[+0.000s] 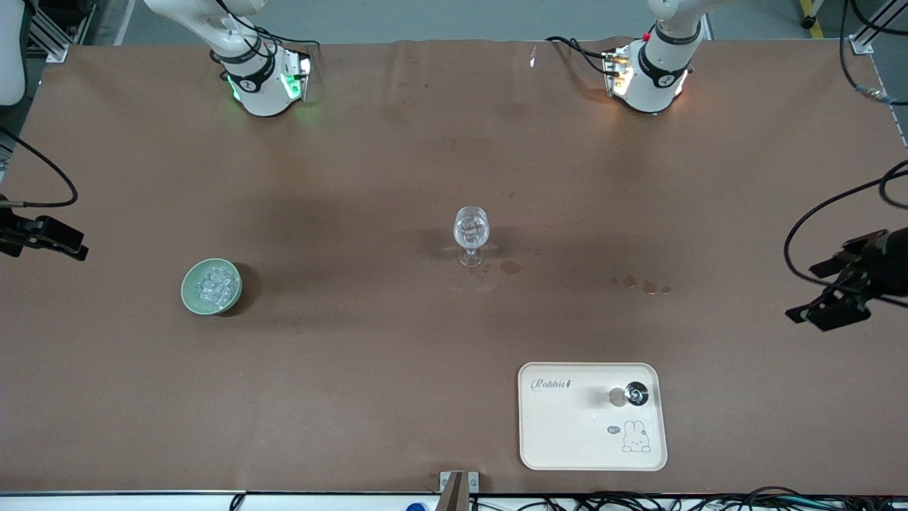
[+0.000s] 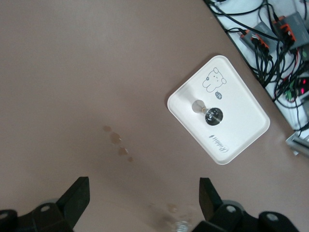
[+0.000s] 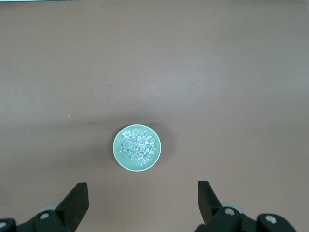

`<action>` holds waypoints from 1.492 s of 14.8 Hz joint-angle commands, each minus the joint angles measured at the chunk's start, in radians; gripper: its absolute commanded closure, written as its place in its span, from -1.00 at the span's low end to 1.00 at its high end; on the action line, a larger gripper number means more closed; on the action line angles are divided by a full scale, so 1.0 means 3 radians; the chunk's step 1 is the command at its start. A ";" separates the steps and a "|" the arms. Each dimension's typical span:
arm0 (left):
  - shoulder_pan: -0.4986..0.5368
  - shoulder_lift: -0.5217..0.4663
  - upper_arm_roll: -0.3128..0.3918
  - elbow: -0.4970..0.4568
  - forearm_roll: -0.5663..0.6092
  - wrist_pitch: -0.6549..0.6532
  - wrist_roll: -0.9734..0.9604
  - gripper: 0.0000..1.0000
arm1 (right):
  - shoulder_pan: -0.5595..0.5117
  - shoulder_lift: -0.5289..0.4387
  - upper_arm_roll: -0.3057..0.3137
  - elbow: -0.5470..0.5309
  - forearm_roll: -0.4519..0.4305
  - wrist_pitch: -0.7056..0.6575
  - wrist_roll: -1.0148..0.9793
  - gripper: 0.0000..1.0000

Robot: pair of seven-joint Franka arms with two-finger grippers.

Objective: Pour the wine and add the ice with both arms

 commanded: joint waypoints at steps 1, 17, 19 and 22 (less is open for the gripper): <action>-0.0173 -0.0409 0.0427 -0.0283 0.0039 -0.0090 0.0777 -1.00 | -0.0013 -0.0130 0.0059 0.0118 0.0014 -0.0241 -0.0012 -1.00; -0.1197 -0.2113 0.1508 -0.2079 -0.0268 0.0069 0.2365 -1.00 | -0.0151 -0.0948 0.0273 -0.0649 0.0030 -0.0226 0.0019 -0.95; -0.1197 -0.2113 0.1503 -0.2058 -0.0238 0.0058 0.2365 -1.00 | -0.0110 -0.0943 0.0268 -0.0664 0.0030 -0.0216 0.0019 -0.95; -0.1192 -0.2067 0.1503 -0.2018 -0.0237 0.0048 0.2365 -1.00 | -0.0100 -0.0933 0.0258 -0.0659 0.0030 -0.0195 0.0024 -0.95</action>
